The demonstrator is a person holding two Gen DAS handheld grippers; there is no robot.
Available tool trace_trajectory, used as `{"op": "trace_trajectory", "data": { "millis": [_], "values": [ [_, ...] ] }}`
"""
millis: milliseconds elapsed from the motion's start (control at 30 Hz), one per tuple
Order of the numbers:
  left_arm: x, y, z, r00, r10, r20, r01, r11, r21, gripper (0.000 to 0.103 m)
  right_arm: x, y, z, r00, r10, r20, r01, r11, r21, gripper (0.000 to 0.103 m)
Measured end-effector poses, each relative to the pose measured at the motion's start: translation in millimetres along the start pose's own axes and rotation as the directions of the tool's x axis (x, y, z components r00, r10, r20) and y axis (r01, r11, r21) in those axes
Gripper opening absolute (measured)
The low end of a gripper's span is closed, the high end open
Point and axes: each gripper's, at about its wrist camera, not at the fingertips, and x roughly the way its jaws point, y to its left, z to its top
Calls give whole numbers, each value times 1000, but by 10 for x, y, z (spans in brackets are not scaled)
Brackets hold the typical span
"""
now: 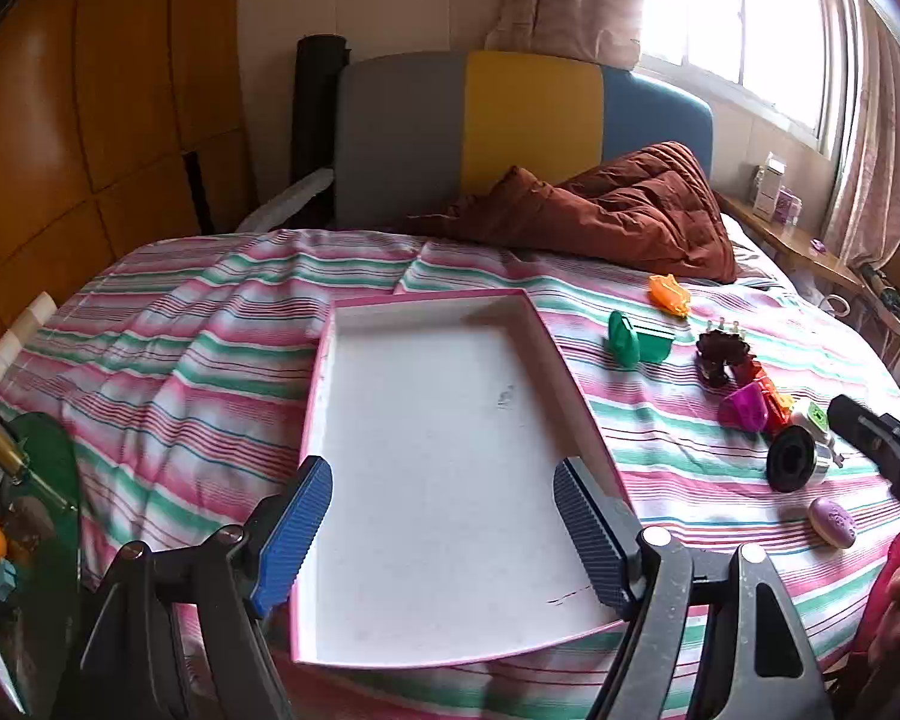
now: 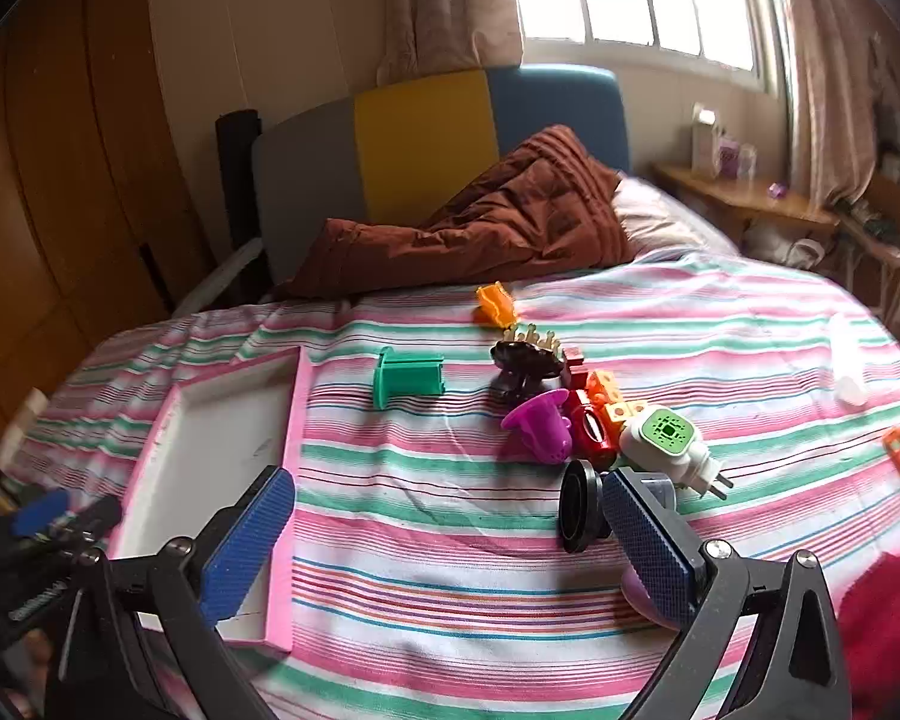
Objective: Organize rigid objects
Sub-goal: 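Grasp the black-and-clear cylinder with the left tool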
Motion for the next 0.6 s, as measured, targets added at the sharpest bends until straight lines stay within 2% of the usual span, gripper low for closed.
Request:
{"op": "trace_trajectory", "data": {
  "millis": [133, 233, 267, 367, 500, 600],
  "values": [
    [60, -99, 34, 999, -44, -17, 45, 999, 19, 78, -52, -265, 169, 989, 146, -38, -142, 986, 82, 103],
    [68, -201, 63, 998, -66, -10, 67, 997, 43, 78, -141, -506, 289, 963, 267, -29, -261, 954, 145, 103],
    [73, -241, 75, 997, -80, -11, 81, 995, 53, 78, -166, -557, 309, 960, 280, -23, -273, 949, 156, 103],
    [88, -375, 92, 993, -115, -21, 117, 990, 82, 78, -296, -772, 376, 960, 279, 19, -278, 949, 147, 103],
    [107, -566, 108, 983, -177, -51, 182, 977, 114, 78, -383, -1057, 426, 985, 168, 46, -172, 981, 88, 103],
    [182, -800, 102, 964, -242, -110, 255, 957, 136, 78, -307, -1375, 384, 995, 92, 37, -96, 983, 158, 103]
  ]
}}
